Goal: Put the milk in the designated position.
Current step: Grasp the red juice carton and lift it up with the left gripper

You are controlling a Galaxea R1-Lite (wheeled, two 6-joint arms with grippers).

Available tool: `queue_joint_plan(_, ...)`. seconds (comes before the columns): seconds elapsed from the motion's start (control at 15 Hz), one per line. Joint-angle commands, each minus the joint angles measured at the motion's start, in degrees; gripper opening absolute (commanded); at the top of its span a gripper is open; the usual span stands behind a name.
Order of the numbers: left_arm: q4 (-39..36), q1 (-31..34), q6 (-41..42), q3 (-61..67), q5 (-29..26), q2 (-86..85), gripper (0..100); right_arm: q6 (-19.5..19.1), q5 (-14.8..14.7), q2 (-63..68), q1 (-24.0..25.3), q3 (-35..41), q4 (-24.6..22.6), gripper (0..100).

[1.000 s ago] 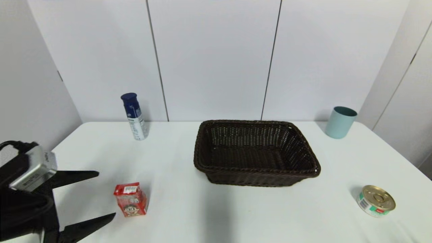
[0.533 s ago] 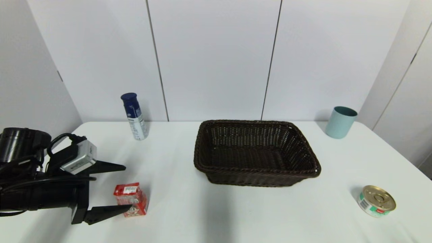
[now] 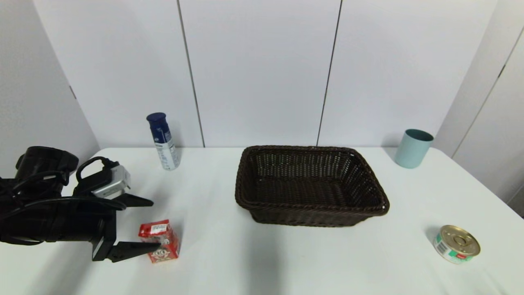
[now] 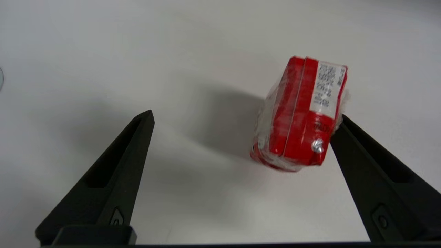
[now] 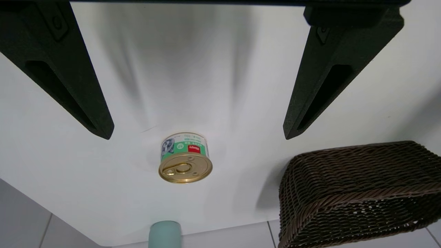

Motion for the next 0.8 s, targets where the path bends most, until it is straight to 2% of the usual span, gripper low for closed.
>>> queue_joint_plan(0.07,14.2,-0.1,5.8,-4.0,3.5,-2.3,100,0.1,0.0,0.1,0.0,0.0,0.0,100)
queue_joint_plan(0.4,16.2,-0.9,7.6,-4.9,3.7,-2.2,100,0.1,0.0,0.1,0.0,0.0,0.0,100)
queue_joint_plan(0.67,16.7,-3.4,7.2,-9.3,5.8,-0.8,100,0.1,0.0,0.1,0.0,0.0,0.0,100)
queue_joint_plan(0.8,19.4,-4.8,6.9,-10.1,6.0,-0.3,100,0.1,0.0,0.1,0.0,0.0,0.0,100)
